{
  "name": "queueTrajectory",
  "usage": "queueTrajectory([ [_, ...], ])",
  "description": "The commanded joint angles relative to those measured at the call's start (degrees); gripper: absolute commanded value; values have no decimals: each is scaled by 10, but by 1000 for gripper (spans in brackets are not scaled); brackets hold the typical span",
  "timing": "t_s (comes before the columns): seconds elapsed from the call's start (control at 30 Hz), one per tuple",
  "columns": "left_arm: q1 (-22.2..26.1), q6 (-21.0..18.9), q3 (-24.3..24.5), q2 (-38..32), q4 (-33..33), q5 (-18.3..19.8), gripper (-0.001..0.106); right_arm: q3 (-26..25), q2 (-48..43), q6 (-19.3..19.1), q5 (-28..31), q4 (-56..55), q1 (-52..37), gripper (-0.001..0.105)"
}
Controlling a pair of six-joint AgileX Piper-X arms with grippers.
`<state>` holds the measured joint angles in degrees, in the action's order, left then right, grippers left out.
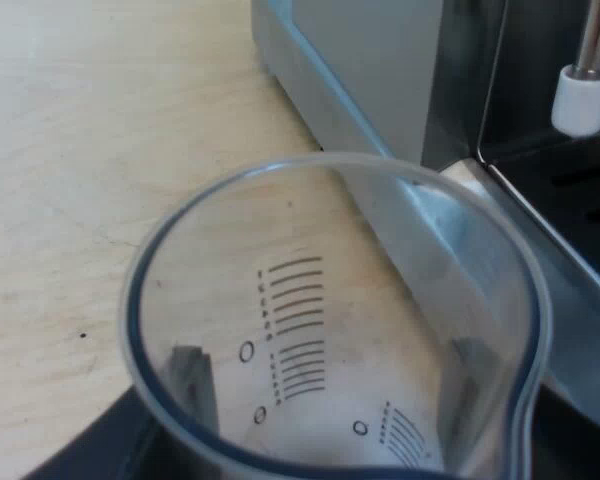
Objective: Pour the beans into the coffee machine
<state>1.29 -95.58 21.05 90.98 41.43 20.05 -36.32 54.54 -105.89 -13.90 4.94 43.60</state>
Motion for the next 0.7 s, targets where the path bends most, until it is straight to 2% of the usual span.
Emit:
queueTrajectory([
  [0.03, 0, -6, 1, 2, 9, 16, 44, -3, 0, -6, -5, 8, 1, 59],
  [0.07, 0, -6, 1, 2, 9, 16, 46, -3, 0, -6, -5, 8, 1, 59],
  [0.1, 0, -6, 1, 2, 9, 16, 58, -3, 0, -6, -5, 8, 1, 59],
  [0.17, 0, -6, 1, 2, 9, 16, 65, -3, 0, -6, -5, 8, 1, 59],
  [0.23, 0, -6, 1, 2, 7, 16, 85, -3, 0, -6, -5, 8, 1, 59],
  [0.3, 0, -6, 1, 2, 3, 16, 89, -3, 0, -6, -5, 8, 1, 59],
  [0.7, 0, -6, 1, 2, -3, 10, 89, -3, 0, -6, -5, 8, 1, 59],
])
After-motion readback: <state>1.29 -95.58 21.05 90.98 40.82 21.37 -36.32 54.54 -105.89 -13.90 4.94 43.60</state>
